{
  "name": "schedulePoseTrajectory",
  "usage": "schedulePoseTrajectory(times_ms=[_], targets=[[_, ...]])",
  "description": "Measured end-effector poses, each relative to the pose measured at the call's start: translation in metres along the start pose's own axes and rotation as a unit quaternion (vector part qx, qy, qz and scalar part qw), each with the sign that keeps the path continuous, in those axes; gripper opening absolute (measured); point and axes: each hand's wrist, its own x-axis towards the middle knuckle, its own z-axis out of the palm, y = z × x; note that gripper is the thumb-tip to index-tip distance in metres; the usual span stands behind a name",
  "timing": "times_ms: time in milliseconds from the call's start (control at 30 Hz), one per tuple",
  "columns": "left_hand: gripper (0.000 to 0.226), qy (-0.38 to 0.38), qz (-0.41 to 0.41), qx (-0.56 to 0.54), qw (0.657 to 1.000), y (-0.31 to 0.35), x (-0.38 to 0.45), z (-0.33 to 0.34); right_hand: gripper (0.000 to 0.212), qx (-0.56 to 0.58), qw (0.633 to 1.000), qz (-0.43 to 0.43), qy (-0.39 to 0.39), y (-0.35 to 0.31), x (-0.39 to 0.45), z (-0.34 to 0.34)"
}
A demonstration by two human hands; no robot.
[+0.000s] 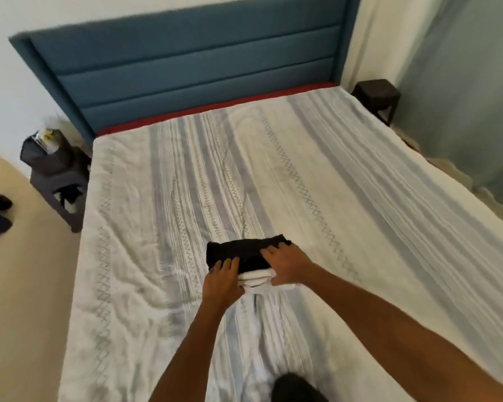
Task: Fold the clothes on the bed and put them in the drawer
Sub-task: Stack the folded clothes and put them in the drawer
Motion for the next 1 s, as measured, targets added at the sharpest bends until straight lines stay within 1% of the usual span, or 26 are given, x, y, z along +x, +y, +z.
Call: schedulePoseTrajectory(times_ms=[100, 200, 333, 500, 600, 667, 700, 733, 767, 833, 867, 1000], targets=[[0.079, 0.016, 0.032, 0.026, 0.999, 0.028, -0.064, -0.023, 0.093, -0.011, 0.999, 0.010, 0.033, -0.022, -0.074, -0.015], [0.083, 0.049, 0.063, 0.024, 0.997, 0.045, -0.102, -0.029, 0.091, -0.003, 0.998, 0.019, 0.058, -0.042, -0.129, -0.014], [0.087, 0.039, 0.120, 0.017, 0.992, 0.093, -0.140, -0.034, 0.087, 0.028, 0.993, 0.095, 0.070, -0.051, -0.218, 0.002], [0.087, 0.035, 0.258, 0.062, 0.964, 0.184, -0.161, -0.034, 0.091, 0.071, 0.967, 0.226, 0.096, -0.039, -0.336, 0.041], [0.087, 0.026, 0.365, 0.073, 0.928, 0.267, -0.174, -0.026, 0.091, 0.098, 0.936, 0.324, 0.099, -0.023, -0.423, 0.070], [0.092, 0.028, 0.420, 0.079, 0.903, 0.321, -0.179, -0.020, 0.092, 0.100, 0.914, 0.380, 0.103, -0.013, -0.475, 0.087], [0.094, 0.024, 0.456, 0.083, 0.886, 0.357, -0.186, -0.015, 0.093, 0.104, 0.897, 0.417, 0.104, -0.008, -0.507, 0.101], [0.094, 0.040, 0.481, 0.088, 0.871, 0.384, -0.192, -0.013, 0.093, 0.111, 0.882, 0.446, 0.101, -0.005, -0.531, 0.110], [0.092, 0.041, 0.514, 0.094, 0.852, 0.425, -0.206, -0.008, 0.093, 0.118, 0.859, 0.487, 0.101, -0.003, -0.569, 0.123], [0.087, 0.056, 0.555, 0.097, 0.824, 0.478, -0.224, -0.008, 0.091, 0.127, 0.823, 0.544, 0.105, -0.001, -0.615, 0.136], [0.085, 0.051, 0.584, 0.098, 0.804, 0.512, -0.240, -0.006, 0.091, 0.131, 0.801, 0.573, 0.110, -0.002, -0.648, 0.147], [0.084, 0.052, 0.670, 0.104, 0.733, 0.609, -0.295, 0.010, 0.088, 0.134, 0.734, 0.653, 0.130, -0.010, -0.745, 0.186]])
